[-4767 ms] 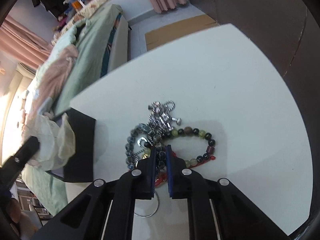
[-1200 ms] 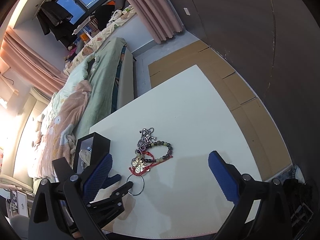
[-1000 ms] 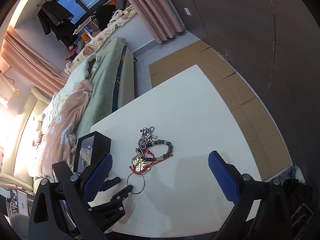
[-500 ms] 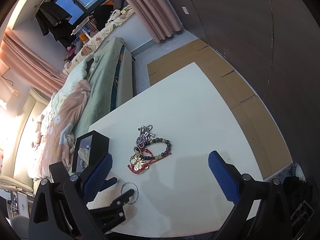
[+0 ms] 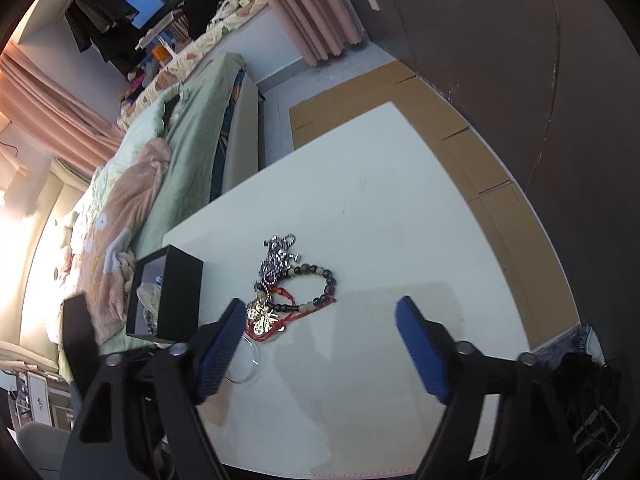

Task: Organize jewelry
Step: 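Grasp the dark bead bracelet with the right gripper, then lift the dark bead bracelet with the right gripper toward the black box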

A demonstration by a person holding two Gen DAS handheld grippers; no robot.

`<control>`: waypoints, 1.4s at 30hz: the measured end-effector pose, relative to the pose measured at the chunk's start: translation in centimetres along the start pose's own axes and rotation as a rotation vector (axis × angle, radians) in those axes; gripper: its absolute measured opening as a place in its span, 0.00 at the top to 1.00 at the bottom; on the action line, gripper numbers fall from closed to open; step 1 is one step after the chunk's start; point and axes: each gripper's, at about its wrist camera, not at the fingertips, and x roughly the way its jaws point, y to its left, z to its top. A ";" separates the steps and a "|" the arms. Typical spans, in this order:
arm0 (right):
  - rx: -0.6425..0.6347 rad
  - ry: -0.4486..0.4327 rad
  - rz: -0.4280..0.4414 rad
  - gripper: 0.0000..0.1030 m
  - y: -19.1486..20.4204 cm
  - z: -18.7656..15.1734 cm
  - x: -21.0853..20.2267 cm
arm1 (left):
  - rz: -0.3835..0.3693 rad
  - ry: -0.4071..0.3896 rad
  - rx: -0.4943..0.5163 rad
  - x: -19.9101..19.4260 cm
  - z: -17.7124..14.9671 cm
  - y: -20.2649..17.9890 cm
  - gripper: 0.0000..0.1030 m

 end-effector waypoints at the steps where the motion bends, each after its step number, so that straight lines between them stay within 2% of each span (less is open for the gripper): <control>1: -0.002 0.006 0.000 0.38 0.1 0.1 0.3 | -0.012 -0.013 -0.018 -0.5 0.1 0.4 0.96; 5: -0.006 0.037 -0.028 0.54 0.6 0.4 2.5 | -0.023 -0.050 -0.058 -1.5 0.6 1.4 0.96; 9: -0.025 0.053 -0.074 0.63 1.2 0.8 4.3 | -0.035 -0.081 -0.102 -2.3 1.0 2.6 0.96; 14: -0.059 0.060 -0.147 0.71 2.2 1.2 6.2 | -0.045 -0.113 -0.153 -3.2 1.6 4.4 0.96; 17: -0.086 0.058 -0.184 0.72 3.0 1.3 6.9 | -0.046 -0.131 -0.176 -3.7 1.6 5.1 0.96; 21: -0.182 0.069 -0.306 0.73 4.3 1.1 8.8 | -0.048 -0.158 -0.211 -4.4 1.9 6.4 0.96; 24: -0.247 0.067 -0.376 0.79 5.2 0.9 9.4 | -0.054 -0.175 -0.241 -4.9 1.9 7.4 0.96; 26: -0.252 0.080 -0.356 0.92 5.5 0.9 9.3 | -0.052 -0.185 -0.262 -5.2 1.8 8.3 0.96; 31: -0.230 0.062 -0.308 0.93 5.4 1.3 7.7 | -0.039 -0.213 -0.320 -6.0 1.5 10.4 0.96; 42: -0.149 -0.131 -0.119 0.93 6.7 2.1 0.5 | -0.022 -0.256 -0.426 -7.3 0.7 13.6 0.96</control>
